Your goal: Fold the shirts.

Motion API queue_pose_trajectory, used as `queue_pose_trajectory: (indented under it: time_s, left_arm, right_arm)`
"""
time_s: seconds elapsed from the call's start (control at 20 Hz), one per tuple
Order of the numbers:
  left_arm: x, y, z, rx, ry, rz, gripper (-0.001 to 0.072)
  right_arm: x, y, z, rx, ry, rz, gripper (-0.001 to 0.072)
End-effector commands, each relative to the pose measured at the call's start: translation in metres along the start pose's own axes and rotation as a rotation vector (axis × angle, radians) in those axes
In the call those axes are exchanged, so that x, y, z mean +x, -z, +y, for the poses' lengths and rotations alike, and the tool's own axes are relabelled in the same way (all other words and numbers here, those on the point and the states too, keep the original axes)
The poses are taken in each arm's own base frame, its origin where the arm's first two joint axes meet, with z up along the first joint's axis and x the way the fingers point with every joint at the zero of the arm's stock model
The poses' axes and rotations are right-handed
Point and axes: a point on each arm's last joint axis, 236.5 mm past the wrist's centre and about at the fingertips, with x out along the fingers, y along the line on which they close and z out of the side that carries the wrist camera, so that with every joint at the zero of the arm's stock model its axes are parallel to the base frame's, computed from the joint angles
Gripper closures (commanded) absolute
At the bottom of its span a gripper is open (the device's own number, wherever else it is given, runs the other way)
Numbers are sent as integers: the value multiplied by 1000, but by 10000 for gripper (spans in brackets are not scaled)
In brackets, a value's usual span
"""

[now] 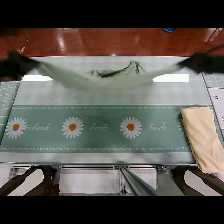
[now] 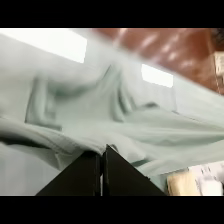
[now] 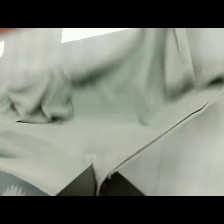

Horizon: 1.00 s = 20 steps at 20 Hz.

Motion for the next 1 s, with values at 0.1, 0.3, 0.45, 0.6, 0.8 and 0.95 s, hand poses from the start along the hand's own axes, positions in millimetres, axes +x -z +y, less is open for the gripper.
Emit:
queue_pose_trajectory:
  time_s: [0.1, 0.3, 0.45, 0.6, 0.8, 0.95]
  left_arm:
    - [-139, -69, -201, 450, 28, -391, 688]
    - [-224, -38, -234, 675, -256, -567, 688]
    - [-296, -19, -219, 668, -543, -710, 688]
    - [-322, 8, -218, 676, -574, -710, 688]
    - [-307, 16, -164, 615, -661, -530, 689]
    - [-262, 24, -98, 516, -747, -342, 689]
  right_arm:
    - [-182, -102, 133, -392, 151, -447, 694]
    - [-256, -71, 171, -474, 266, -561, 694]
    - [-282, -27, 165, -443, 370, -500, 694]
    - [-295, 7, 159, -403, 432, -441, 694]
    - [-289, 23, 152, -357, 429, -386, 694]
    - [-241, 40, 133, -288, 345, -241, 694]
